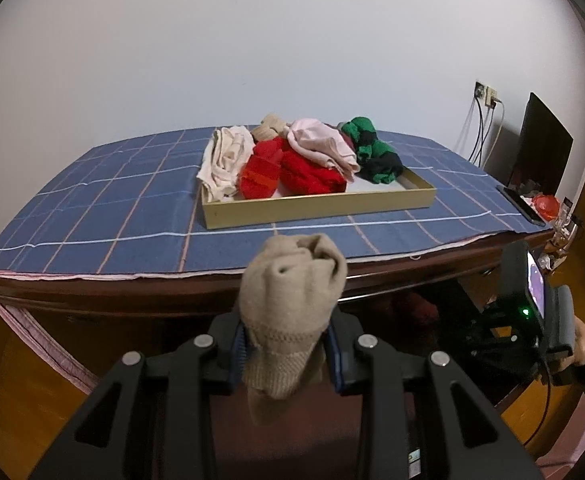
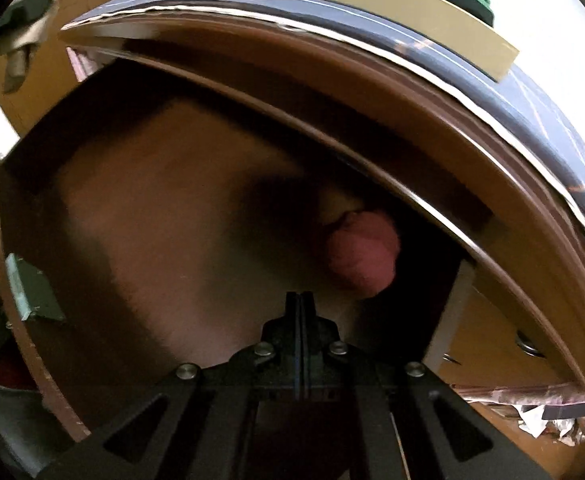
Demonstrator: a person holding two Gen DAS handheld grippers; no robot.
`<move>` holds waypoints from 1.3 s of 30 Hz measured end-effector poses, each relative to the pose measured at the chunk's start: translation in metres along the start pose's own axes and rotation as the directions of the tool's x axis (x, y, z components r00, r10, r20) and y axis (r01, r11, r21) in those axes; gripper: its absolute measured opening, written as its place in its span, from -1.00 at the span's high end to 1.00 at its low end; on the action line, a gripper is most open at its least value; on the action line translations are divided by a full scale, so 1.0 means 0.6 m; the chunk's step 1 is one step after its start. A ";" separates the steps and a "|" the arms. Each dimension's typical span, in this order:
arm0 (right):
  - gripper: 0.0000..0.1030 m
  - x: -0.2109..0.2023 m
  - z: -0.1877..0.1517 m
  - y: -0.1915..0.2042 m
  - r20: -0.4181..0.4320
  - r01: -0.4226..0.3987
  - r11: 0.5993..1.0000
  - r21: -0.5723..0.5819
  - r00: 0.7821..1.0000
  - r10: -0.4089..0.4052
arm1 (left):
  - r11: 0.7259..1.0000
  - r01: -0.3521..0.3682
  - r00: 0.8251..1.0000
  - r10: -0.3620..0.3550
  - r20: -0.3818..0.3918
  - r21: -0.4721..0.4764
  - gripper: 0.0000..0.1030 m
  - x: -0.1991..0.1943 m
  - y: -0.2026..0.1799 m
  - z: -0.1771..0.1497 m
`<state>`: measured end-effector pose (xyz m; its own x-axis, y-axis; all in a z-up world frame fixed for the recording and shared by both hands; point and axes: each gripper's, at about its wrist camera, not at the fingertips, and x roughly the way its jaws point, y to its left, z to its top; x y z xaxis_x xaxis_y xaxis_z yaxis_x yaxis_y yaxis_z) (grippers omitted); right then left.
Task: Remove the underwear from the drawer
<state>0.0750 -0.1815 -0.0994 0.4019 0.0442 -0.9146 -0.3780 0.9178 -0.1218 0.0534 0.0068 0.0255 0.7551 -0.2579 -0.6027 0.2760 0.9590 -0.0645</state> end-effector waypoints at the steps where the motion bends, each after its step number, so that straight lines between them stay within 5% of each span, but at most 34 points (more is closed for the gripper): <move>1: 0.96 0.005 0.007 -0.003 0.005 0.015 1.000 -0.002 1.000 -0.015 | 1.000 -0.001 1.000 0.001 -0.002 -0.004 0.39 0.001 0.002 0.000; 9: 0.84 0.058 0.025 0.024 -0.007 0.176 0.961 -0.211 0.983 -0.182 | 1.000 -0.011 1.000 0.010 -0.022 -0.020 0.39 0.018 0.015 0.003; 11: 0.43 0.069 0.020 0.036 -0.023 0.195 0.939 -0.283 0.978 -0.209 | 1.000 -0.010 0.999 0.009 -0.033 -0.028 0.39 0.026 0.020 0.005; 12: 0.01 0.072 0.018 0.039 -0.028 0.197 0.932 -0.305 0.976 -0.215 | 0.999 -0.010 0.999 0.009 -0.040 -0.033 0.39 0.031 0.023 0.006; 13: -0.19 0.073 0.012 0.046 -0.022 0.202 0.919 -0.339 0.975 -0.223 | 0.999 -0.010 0.999 0.008 -0.044 -0.037 0.39 0.034 0.025 0.007; 22: -0.15 0.108 0.026 0.017 -0.008 0.254 0.862 -0.439 0.958 -0.287 | 0.999 -0.006 0.998 0.004 -0.059 -0.041 0.39 0.060 0.031 0.021; 26: 0.14 0.144 0.046 0.000 -0.075 0.212 0.857 -0.470 0.957 -0.279 | 0.999 -0.006 0.997 0.002 -0.072 -0.048 0.39 0.067 0.035 0.024; 34: 0.36 0.150 0.054 -0.066 -0.090 0.141 0.887 -0.440 0.976 -0.199 | 0.998 -0.026 0.998 0.022 -0.063 -0.061 0.38 0.071 0.050 0.033; 39: 0.56 0.111 0.042 -0.083 -0.126 -0.021 0.933 -0.358 0.992 -0.027 | 0.998 -0.011 0.997 0.006 -0.072 -0.057 0.38 0.078 0.048 0.031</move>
<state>0.1416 -0.2142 -0.1442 0.3034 -0.0305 -0.9524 -0.6600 0.7142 -0.2331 0.1075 0.0204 0.0101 0.7120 -0.2426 -0.6590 0.2337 0.9668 -0.1035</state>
